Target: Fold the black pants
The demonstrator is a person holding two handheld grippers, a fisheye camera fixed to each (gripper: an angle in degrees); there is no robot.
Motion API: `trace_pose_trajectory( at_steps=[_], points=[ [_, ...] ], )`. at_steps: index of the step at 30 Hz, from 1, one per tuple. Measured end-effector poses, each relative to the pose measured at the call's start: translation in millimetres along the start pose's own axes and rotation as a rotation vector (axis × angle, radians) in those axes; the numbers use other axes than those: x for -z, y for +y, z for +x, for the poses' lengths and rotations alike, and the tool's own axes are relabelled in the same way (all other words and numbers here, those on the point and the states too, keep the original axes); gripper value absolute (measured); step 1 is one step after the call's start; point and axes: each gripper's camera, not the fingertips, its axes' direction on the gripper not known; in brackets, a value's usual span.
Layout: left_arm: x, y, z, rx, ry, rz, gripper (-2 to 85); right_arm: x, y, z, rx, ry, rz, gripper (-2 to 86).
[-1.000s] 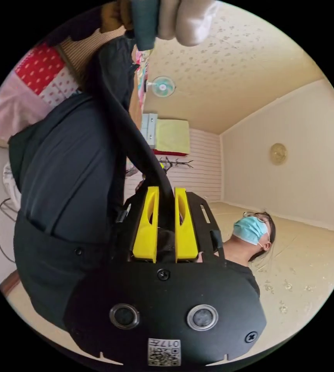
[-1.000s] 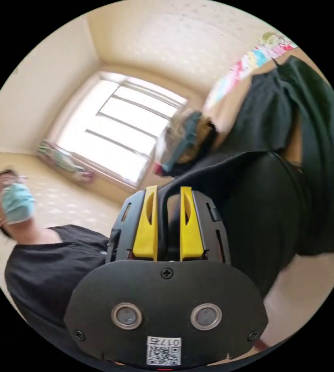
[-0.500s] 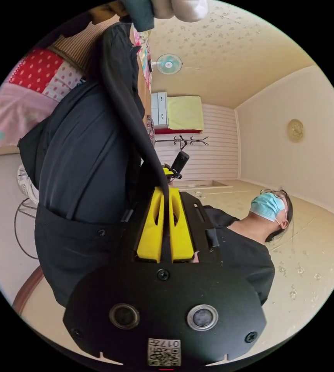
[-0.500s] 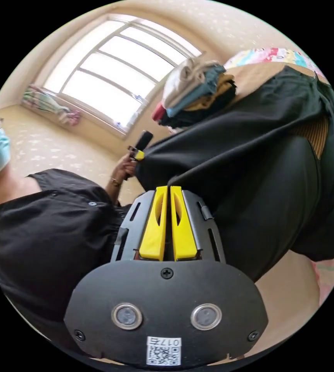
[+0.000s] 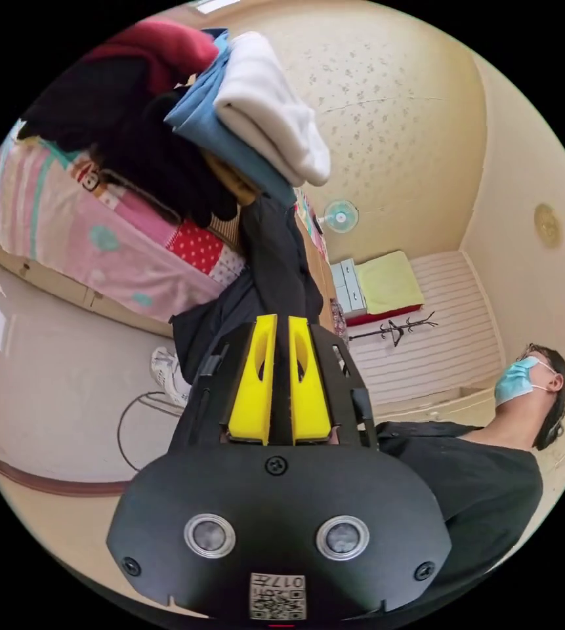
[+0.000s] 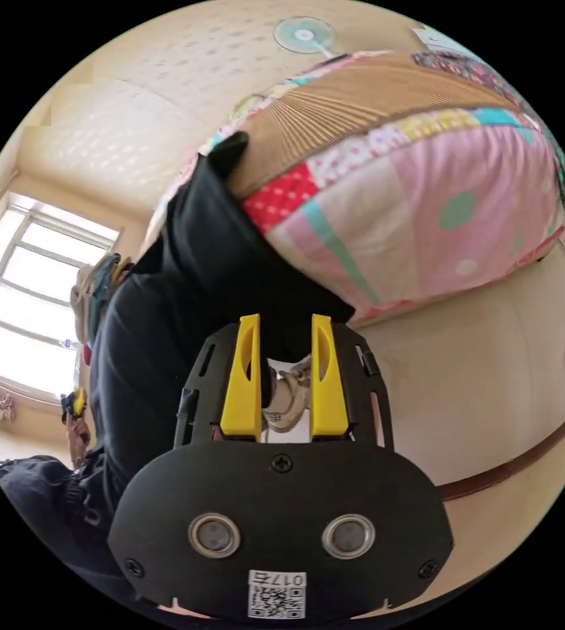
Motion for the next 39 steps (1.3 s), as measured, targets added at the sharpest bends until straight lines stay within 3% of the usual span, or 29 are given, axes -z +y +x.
trace_pose_trajectory(
  at_steps=[5,9,12,14,24,28,30,33,34,39],
  points=[
    [-41,19,19,-0.111,0.022,0.006,4.3,-20,-32,-3,0.01,-0.03,0.038,12.1],
    [-80,42,33,-0.223,0.037,-0.051,4.2,-15,-48,-47,0.141,-0.026,0.091,12.0],
    [-117,62,57,-0.349,-0.005,-0.14,4.0,-27,-57,-66,0.147,0.039,0.006,10.4],
    [-139,77,74,-0.434,-0.07,-0.19,3.2,-30,-58,-80,0.18,0.054,-0.118,4.5],
    [-249,150,147,-0.851,-0.823,-0.322,-0.6,117,-65,-273,0.823,-0.356,0.117,2.1],
    [-300,157,120,-0.785,-1.122,-0.199,-0.4,127,-112,-346,0.868,-0.573,0.055,2.7],
    [-311,149,101,-0.675,-1.049,-0.258,-0.6,95,-123,-370,0.848,-0.581,-0.079,3.4],
    [-288,129,69,-0.456,-0.741,-0.286,-0.8,44,-110,-387,0.851,-0.466,-0.236,5.6],
    [-266,122,57,-0.399,-0.613,-0.258,-0.9,36,-102,-381,0.846,-0.43,-0.239,6.2],
    [-179,100,26,-0.379,-0.011,-0.174,-1.0,77,-85,-305,0.707,-0.648,-0.069,7.4]
  ],
)
